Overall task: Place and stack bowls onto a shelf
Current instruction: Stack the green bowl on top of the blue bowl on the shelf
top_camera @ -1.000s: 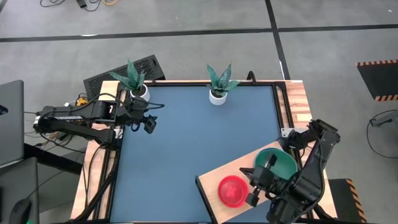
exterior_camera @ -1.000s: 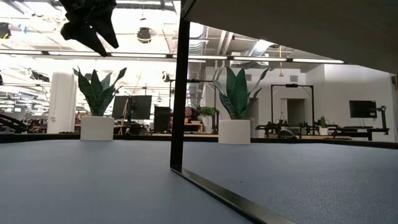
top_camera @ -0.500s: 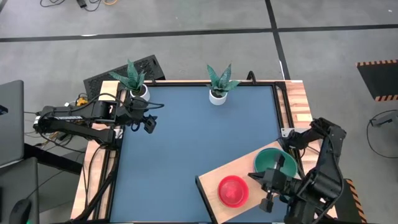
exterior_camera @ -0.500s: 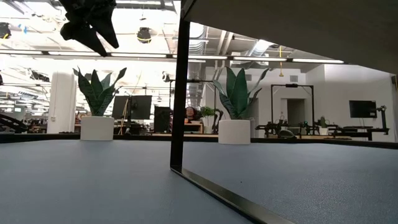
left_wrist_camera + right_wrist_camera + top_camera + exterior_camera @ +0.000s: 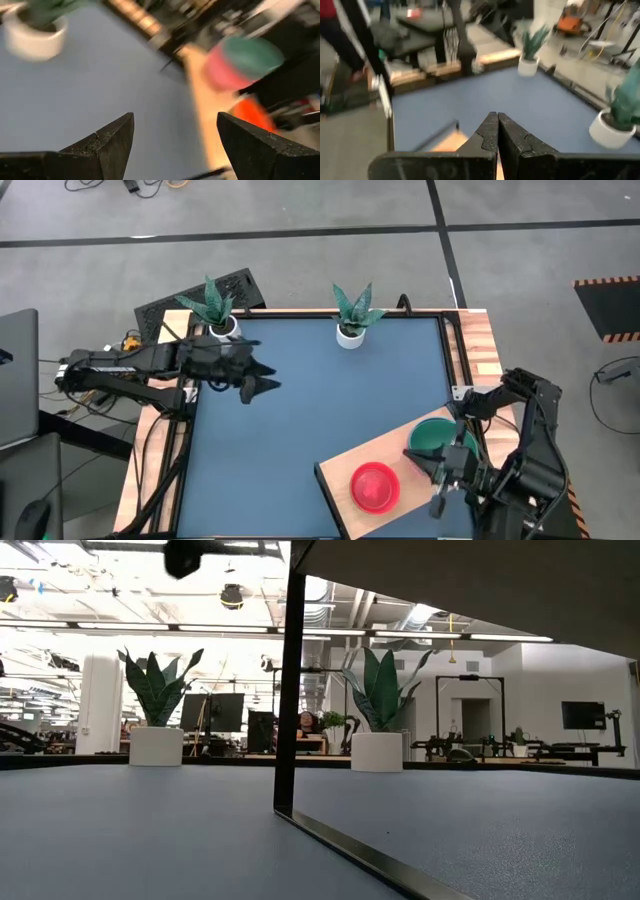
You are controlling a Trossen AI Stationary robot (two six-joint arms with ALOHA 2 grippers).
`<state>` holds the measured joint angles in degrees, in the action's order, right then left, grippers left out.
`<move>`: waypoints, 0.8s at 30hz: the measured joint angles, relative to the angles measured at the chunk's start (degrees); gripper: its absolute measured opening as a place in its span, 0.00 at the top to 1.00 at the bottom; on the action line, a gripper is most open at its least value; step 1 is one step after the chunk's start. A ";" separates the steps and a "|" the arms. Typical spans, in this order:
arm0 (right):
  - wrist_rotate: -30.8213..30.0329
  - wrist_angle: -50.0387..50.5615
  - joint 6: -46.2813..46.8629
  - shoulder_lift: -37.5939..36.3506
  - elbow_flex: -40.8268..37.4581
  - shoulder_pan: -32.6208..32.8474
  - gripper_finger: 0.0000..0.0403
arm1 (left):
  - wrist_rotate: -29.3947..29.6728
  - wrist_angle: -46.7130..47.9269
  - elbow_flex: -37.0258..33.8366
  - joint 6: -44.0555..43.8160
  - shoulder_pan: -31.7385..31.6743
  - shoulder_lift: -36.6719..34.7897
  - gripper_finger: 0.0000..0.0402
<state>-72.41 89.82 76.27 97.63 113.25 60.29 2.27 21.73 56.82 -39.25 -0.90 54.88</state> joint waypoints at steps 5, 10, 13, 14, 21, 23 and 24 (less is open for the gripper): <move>11.77 0.19 1.10 -1.99 0.00 -1.94 0.94 | -0.06 -12.32 0.00 1.08 2.82 3.89 0.33; 26.35 0.20 -0.37 -3.76 -0.47 -1.76 0.94 | -0.16 -12.31 0.00 0.55 4.45 8.08 0.33; 27.57 0.24 1.15 -4.77 -0.37 0.35 0.94 | -0.16 -11.61 0.00 -0.64 5.13 10.37 0.33; 27.60 0.18 1.81 -4.73 -0.51 1.03 0.94 | -0.16 -11.63 0.00 -0.88 5.33 11.08 0.33; 26.91 0.10 11.50 -4.59 -8.45 4.31 0.94 | -0.57 -11.84 -0.02 -2.32 6.41 14.24 0.33; 27.72 0.35 14.31 -4.57 -11.52 4.37 0.94 | -1.05 -12.46 -0.02 -2.62 6.53 14.53 0.33; 28.14 0.24 15.50 -4.57 -12.79 4.37 0.94 | -1.04 -12.38 -0.02 -3.02 6.53 14.53 0.33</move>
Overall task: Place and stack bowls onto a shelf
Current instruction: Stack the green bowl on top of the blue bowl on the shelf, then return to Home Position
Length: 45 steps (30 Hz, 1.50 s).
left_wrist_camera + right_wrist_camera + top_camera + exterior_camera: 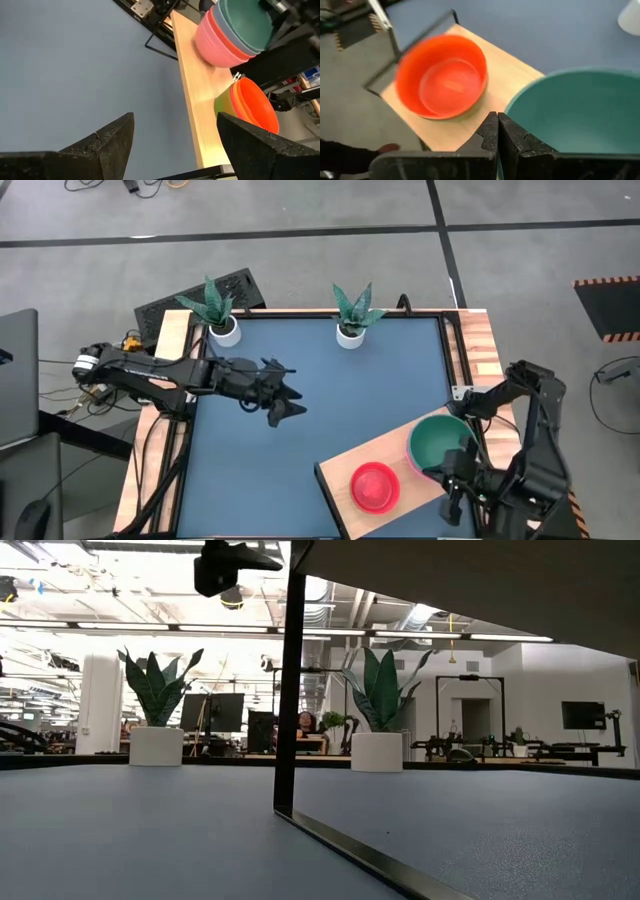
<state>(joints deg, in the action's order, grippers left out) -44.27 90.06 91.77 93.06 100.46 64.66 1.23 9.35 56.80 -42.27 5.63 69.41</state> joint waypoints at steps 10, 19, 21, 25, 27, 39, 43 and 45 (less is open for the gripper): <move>-1.39 -0.33 -0.23 0.01 2.42 -1.57 0.94 | 0.05 0.08 0.00 -1.33 0.00 -0.02 0.33; -17.23 -0.05 -14.28 -3.66 8.96 -5.55 0.95 | 0.98 0.14 0.00 -1.33 -0.02 -0.02 0.33; -17.75 -0.06 -16.42 -4.73 8.01 -8.14 0.95 | 1.37 0.15 0.00 -1.30 -0.02 -0.02 0.33; -16.09 0.03 -19.91 -5.28 5.69 -14.03 0.95 | 2.06 0.19 0.00 -1.32 -0.02 -0.02 0.33; -13.96 -0.04 -20.83 -5.34 4.05 -16.82 0.94 | 2.08 0.19 0.00 -1.40 -0.02 -0.02 0.33; -9.22 -0.15 -21.30 -5.39 0.67 -27.20 0.93 | 1.99 -0.48 0.40 -4.00 0.50 -0.04 0.33; -9.89 -0.03 -27.27 -7.44 6.60 -32.33 0.93 | 0.93 -0.79 4.17 -4.52 -1.15 -0.10 0.33; -10.13 -0.71 -33.67 -8.53 9.55 -34.69 0.93 | -1.68 0.96 7.11 -3.96 -2.86 -0.11 0.33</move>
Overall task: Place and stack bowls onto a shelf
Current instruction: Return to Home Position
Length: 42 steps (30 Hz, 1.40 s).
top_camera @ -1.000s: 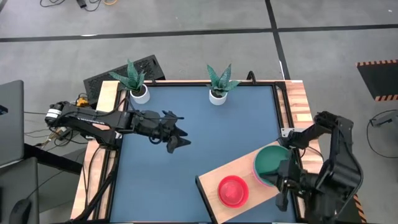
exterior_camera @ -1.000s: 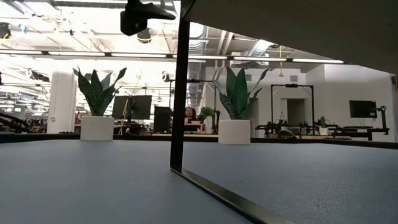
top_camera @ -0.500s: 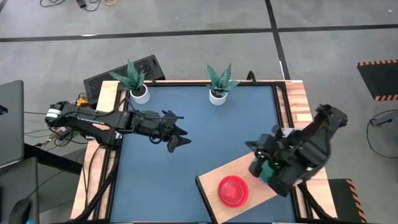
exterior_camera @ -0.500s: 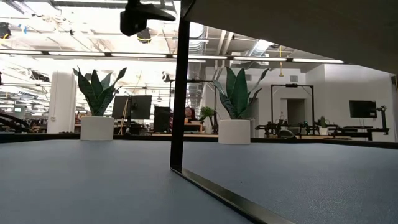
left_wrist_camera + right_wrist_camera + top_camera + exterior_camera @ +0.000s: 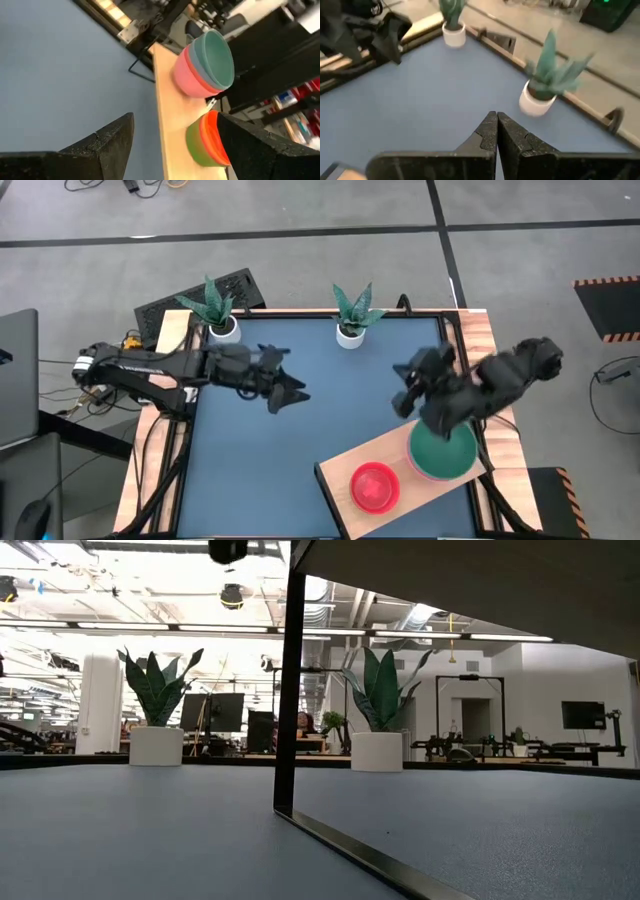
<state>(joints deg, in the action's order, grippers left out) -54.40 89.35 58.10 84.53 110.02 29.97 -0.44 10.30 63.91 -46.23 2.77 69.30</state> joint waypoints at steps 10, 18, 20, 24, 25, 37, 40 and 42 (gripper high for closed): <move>-9.73 -9.45 -33.75 -11.85 9.06 -1.45 0.92 | -8.33 15.43 23.91 15.43 -6.76 0.00 0.33; -5.81 -7.28 -34.30 -20.54 7.72 0.78 0.92 | -2.93 16.03 34.74 22.56 -6.82 0.09 0.33; -4.78 -8.48 -34.46 -23.29 5.72 1.77 0.92 | -2.20 16.53 36.83 26.94 -7.31 -0.11 0.33; -0.71 -16.62 -35.68 -30.13 -2.25 6.03 0.92 | -6.64 20.85 38.63 43.15 -7.28 -2.58 0.33; 0.38 -19.91 -36.64 -32.29 -5.05 7.27 0.92 | -7.43 21.48 38.63 44.77 -7.28 -3.17 0.33; 12.36 -75.96 -65.57 -61.52 -48.45 15.06 0.92 | -18.65 15.73 23.69 39.15 -12.55 -10.85 0.33; 14.13 -84.18 -67.61 -67.86 -55.88 14.95 0.92 | -21.83 9.04 14.74 35.38 -14.09 -13.12 0.33; 14.65 -85.95 -67.86 -71.08 -60.38 15.02 0.92 | -23.43 5.16 9.03 33.11 -15.24 -15.21 0.33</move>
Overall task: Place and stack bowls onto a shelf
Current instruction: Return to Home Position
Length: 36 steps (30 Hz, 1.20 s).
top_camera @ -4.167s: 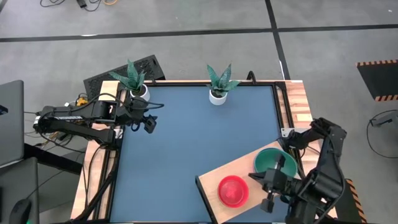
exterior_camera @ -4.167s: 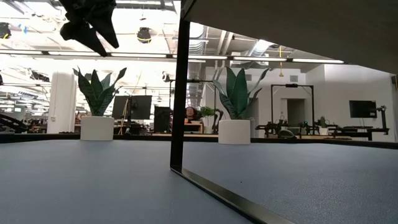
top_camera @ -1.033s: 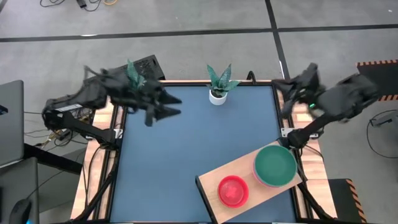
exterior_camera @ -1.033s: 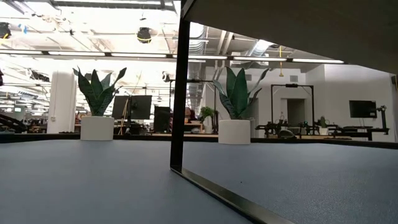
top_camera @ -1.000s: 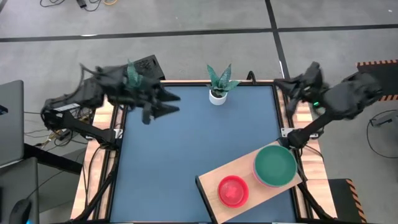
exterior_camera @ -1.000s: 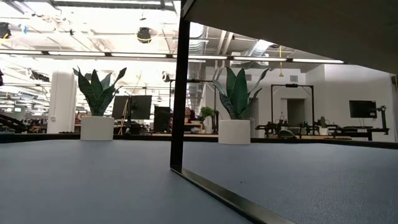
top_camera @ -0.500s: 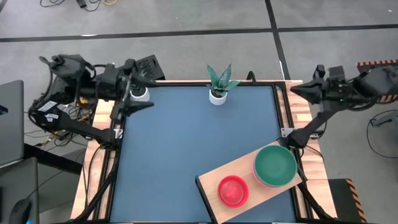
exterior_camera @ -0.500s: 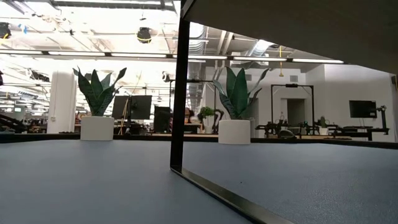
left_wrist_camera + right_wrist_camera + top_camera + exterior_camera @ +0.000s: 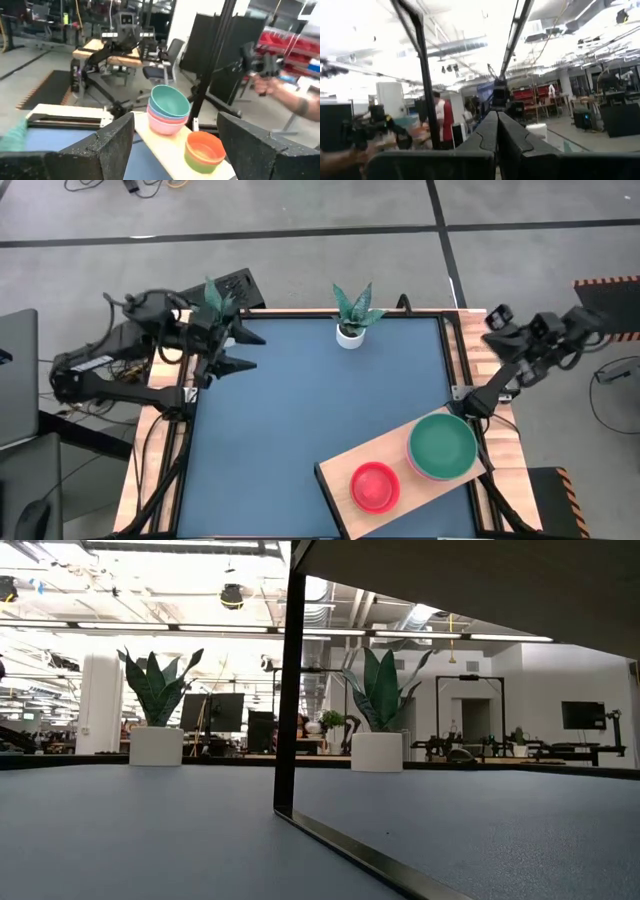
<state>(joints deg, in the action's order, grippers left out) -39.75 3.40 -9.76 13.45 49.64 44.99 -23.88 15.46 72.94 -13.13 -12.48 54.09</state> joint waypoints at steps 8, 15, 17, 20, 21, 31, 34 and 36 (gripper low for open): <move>-0.53 -6.50 0.27 -10.95 -12.79 -0.10 0.92 | -1.69 -12.71 -20.49 -7.60 -5.53 -11.55 0.33; -2.38 -8.60 1.10 -13.19 -19.32 -0.93 0.92 | -0.46 -23.77 -37.02 -14.84 -7.40 -21.93 0.33; -4.22 -8.55 2.46 -13.23 -20.68 -1.29 0.92 | 0.07 -26.31 -41.52 -16.55 -7.40 -24.45 0.33; -5.35 -8.60 4.64 -13.22 -22.93 -1.91 0.92 | 1.05 -30.61 -47.80 -19.36 -7.40 -27.86 0.33; -5.70 -8.37 5.48 -13.24 -23.40 -2.32 0.92 | 1.24 -31.42 -49.71 -20.16 -7.40 -28.84 0.33; -5.14 -9.90 8.15 -13.24 -32.79 -6.13 0.92 | -0.01 -41.02 -62.77 -22.83 -7.40 -36.92 0.33; -5.21 -9.55 11.75 -13.19 -36.01 -7.93 0.92 | -0.12 -42.95 -65.41 -23.68 -7.40 -38.44 0.33; -5.24 -9.87 14.74 -13.24 -37.92 -9.72 0.92 | -0.16 -43.59 -66.85 -24.34 -7.40 -39.32 0.33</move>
<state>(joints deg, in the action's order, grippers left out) -44.98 -6.47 4.98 0.21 11.72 35.27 -24.03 -28.13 6.09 -37.47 -19.88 14.77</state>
